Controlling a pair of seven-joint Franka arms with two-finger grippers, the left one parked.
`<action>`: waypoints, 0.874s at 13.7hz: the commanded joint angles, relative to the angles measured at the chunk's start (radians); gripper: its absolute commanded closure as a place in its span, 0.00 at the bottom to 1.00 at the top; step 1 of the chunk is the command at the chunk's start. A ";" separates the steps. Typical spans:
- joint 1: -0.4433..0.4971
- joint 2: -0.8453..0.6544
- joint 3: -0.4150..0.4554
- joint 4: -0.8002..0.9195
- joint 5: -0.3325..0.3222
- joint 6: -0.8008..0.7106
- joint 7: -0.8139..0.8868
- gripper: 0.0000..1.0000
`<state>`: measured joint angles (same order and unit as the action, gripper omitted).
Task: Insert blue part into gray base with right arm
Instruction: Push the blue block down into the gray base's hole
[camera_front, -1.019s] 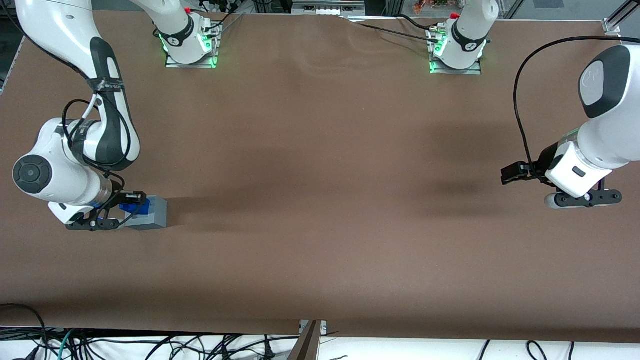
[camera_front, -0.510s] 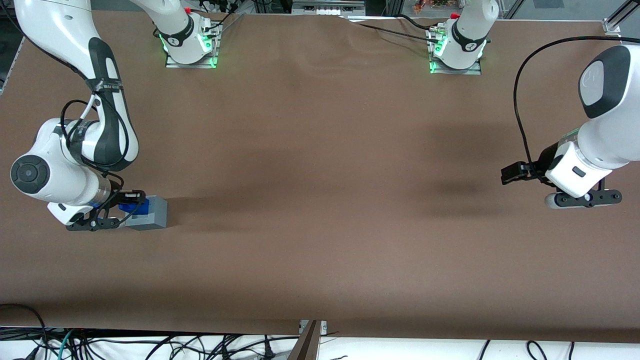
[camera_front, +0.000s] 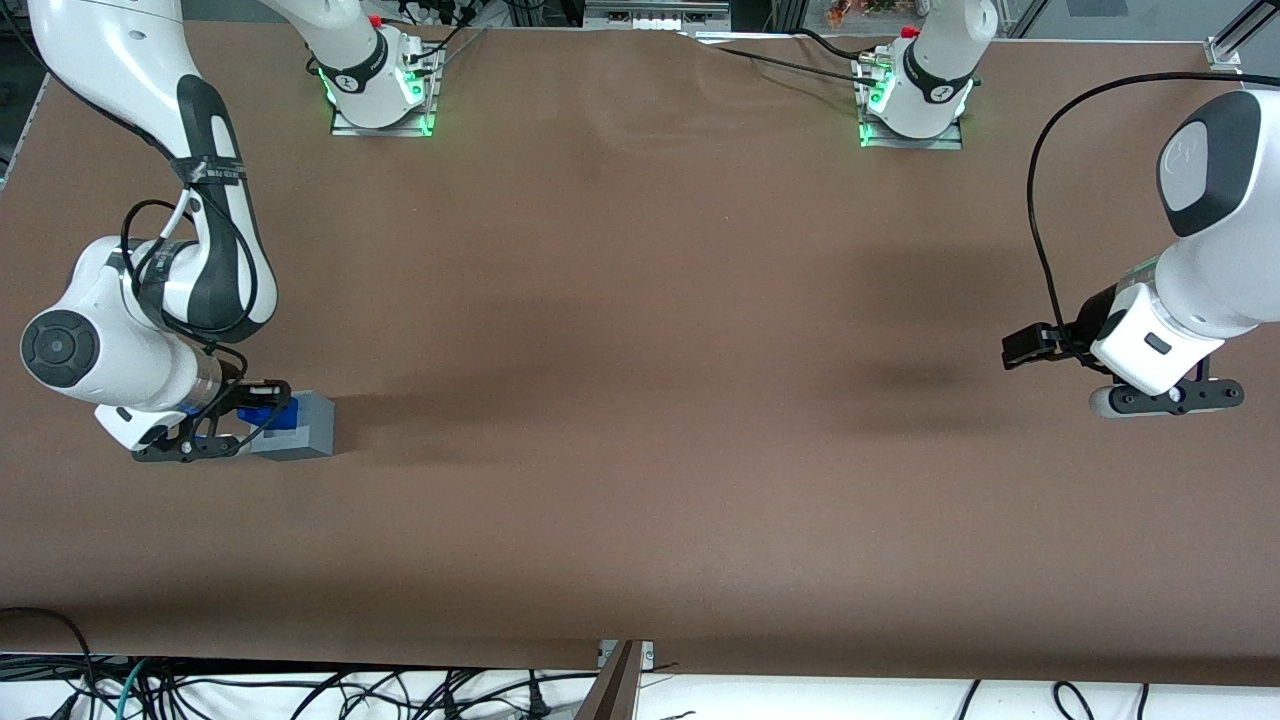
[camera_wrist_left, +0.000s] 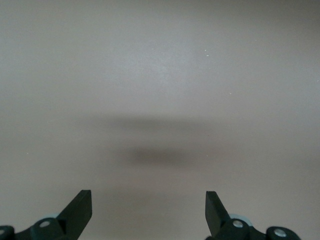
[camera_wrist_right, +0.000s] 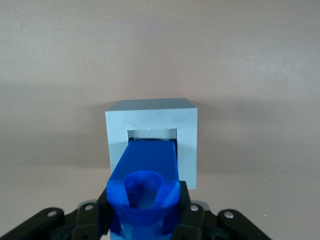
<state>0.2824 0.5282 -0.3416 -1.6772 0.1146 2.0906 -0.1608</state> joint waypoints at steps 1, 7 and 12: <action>-0.022 0.035 0.007 0.020 0.020 0.016 -0.023 0.81; -0.023 0.035 0.007 0.022 0.019 0.020 -0.037 0.81; -0.020 0.035 0.007 0.022 0.020 0.020 -0.037 0.81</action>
<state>0.2758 0.5288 -0.3415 -1.6769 0.1188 2.0966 -0.1735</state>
